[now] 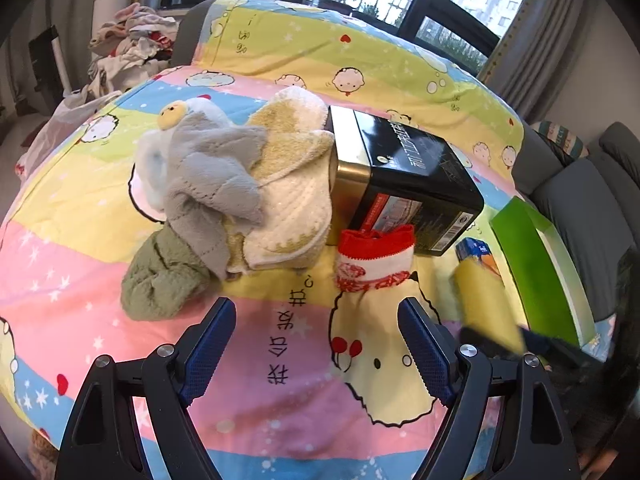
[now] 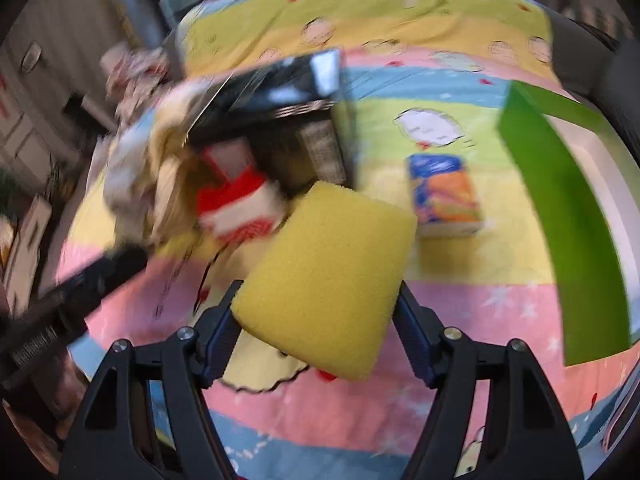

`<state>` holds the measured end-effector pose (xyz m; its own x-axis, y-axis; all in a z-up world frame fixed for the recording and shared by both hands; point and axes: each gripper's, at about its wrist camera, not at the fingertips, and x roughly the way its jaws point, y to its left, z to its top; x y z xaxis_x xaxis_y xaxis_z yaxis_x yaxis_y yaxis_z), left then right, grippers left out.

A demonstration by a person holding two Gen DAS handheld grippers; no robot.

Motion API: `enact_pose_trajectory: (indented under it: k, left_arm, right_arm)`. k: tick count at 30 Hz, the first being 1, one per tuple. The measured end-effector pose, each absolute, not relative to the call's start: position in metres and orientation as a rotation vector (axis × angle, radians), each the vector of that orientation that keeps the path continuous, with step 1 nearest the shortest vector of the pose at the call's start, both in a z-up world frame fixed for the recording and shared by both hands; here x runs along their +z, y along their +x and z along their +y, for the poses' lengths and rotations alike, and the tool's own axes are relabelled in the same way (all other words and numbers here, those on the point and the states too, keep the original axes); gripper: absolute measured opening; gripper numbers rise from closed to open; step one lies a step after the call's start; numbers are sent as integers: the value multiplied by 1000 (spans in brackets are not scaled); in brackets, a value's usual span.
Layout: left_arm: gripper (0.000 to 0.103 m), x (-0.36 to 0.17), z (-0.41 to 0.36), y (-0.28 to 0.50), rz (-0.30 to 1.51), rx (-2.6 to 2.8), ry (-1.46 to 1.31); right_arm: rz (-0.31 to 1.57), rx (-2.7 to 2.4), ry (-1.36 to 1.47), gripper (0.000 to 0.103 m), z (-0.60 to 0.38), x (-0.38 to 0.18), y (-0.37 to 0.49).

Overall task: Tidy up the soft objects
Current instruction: 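Grasp the yellow sponge with the right tool and lift it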

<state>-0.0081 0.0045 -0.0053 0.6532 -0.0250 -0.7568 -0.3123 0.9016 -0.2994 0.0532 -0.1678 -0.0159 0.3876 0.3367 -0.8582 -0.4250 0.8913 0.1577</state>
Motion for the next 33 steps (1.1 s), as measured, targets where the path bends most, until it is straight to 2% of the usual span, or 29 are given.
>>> enact_pose_trajectory:
  k: [2,4,5,9,15,17,25,28,32,33]
  left_arm:
    - [84,-6,5,-10,856,166,-430]
    - [84,-7,5,-11,860,168,-428]
    - [84,-8,6,-12,862,168,-427]
    - [84,-9,6,-13,869,161,-441]
    - [84,-7,-2,-14,832,44,-504]
    - [84,-6,-10,-13,829,-2,-494]
    - [81,-20,-40,2,876,-126,-474]
    - [77,-24,-45,6,883,-158,-493]
    - [57,-33,-49,12,923,-166,-495]
    - [55,-35,-50,12,927,-168,-493]
  right_arm:
    - [1101,492,-124,75,-159,-26,51]
    - [1132,505,-139,90,-153,-34,49]
    - [1145,511,-148,93,-151,-37,48]
    - [1123,538,-88,98,-159,-29,45]
    - [1097,488,42,97,-179,-21,54]
    - [1094,476,88,95,-187,-21,56]
    - [1114,470,218,61,-200,-26,64]
    - [1131,462,247,58,-205,-30,67]
    - [1152,471,289,53,-208,-36,70]
    - [1157,477,299,52,-209,-37,71]
